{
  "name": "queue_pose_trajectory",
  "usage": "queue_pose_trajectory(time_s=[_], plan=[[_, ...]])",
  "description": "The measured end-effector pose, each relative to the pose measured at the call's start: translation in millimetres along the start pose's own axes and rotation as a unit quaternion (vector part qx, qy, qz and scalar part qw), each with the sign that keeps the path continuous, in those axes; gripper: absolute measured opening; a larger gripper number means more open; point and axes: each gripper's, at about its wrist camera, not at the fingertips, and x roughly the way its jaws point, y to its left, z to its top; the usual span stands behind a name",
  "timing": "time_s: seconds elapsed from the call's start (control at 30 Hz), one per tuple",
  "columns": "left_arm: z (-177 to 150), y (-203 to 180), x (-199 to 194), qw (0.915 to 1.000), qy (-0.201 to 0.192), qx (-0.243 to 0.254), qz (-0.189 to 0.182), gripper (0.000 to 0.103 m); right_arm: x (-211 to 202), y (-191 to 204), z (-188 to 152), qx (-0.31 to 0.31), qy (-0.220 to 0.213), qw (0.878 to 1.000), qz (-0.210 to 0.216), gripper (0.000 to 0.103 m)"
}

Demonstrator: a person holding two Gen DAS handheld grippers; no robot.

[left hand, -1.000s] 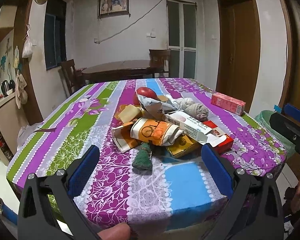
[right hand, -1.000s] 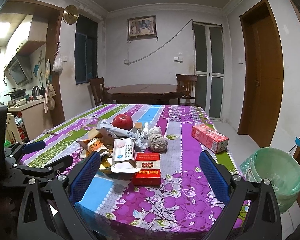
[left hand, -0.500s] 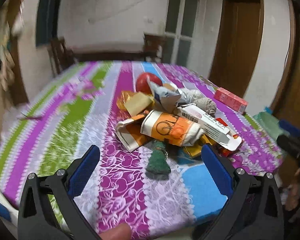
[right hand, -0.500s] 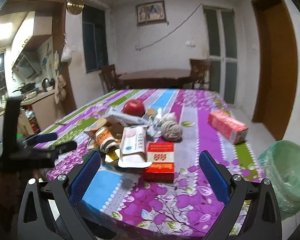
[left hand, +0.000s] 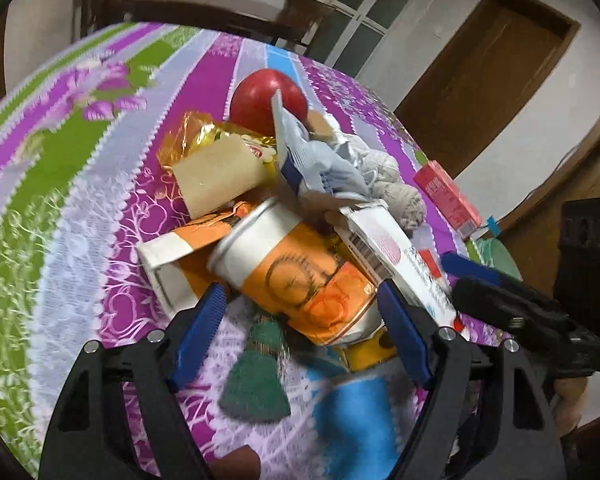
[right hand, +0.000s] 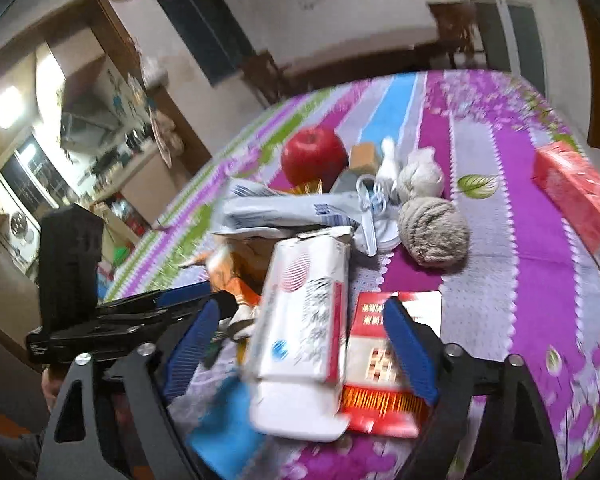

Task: Collect trash
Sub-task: 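Grasp the orange paper cup with left tool while right tool grasps white medicine box, then carry the cup and medicine box in both tools over the green trash bin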

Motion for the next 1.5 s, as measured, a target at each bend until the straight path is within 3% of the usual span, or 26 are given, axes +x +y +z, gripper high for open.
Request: queue_pose_trajectory(time_s=[0.13,0.2,0.37,0.4,0.6,0.7,1.0,1.27,1.5], plan=[[6,9,10,0.9999,0.002,-0.016,-0.001,0.075,25,-10,9,0.016,0.031,0.999,0.019,0.063],[8,12,14,0.9996,0.001,-0.023,-0.015,0.068,31,-15,13,0.029,0.030,0.998,0.039,0.053],[11,8,13,0.9993,-0.019,-0.018,-0.025,0.050,40,-16,10,0.033,0.033,0.997,0.059,0.049],[12,8,11,0.9991,-0.027,-0.016,-0.027,0.041,37,-15,9,0.031,0.029,0.997,0.059,0.048],[13,6,-4,0.9975,-0.064,-0.010,-0.027,0.021,14,-5,4,0.015,-0.015,0.998,0.063,0.044],[9,6,-11,0.9971,-0.071,-0.008,-0.026,0.015,-4,6,-1,-0.007,-0.053,0.998,0.034,0.044],[-6,-5,-36,0.9949,-0.097,0.016,-0.024,0.009,-45,45,-18,-0.086,-0.147,0.983,-0.061,0.044],[-16,-34,-50,0.9922,-0.106,0.055,-0.035,0.009,-66,48,-23,-0.095,-0.173,0.977,-0.081,0.044],[-20,-76,-38,0.9891,-0.091,0.105,-0.048,0.009,-108,33,-32,-0.086,-0.204,0.968,-0.116,0.044]])
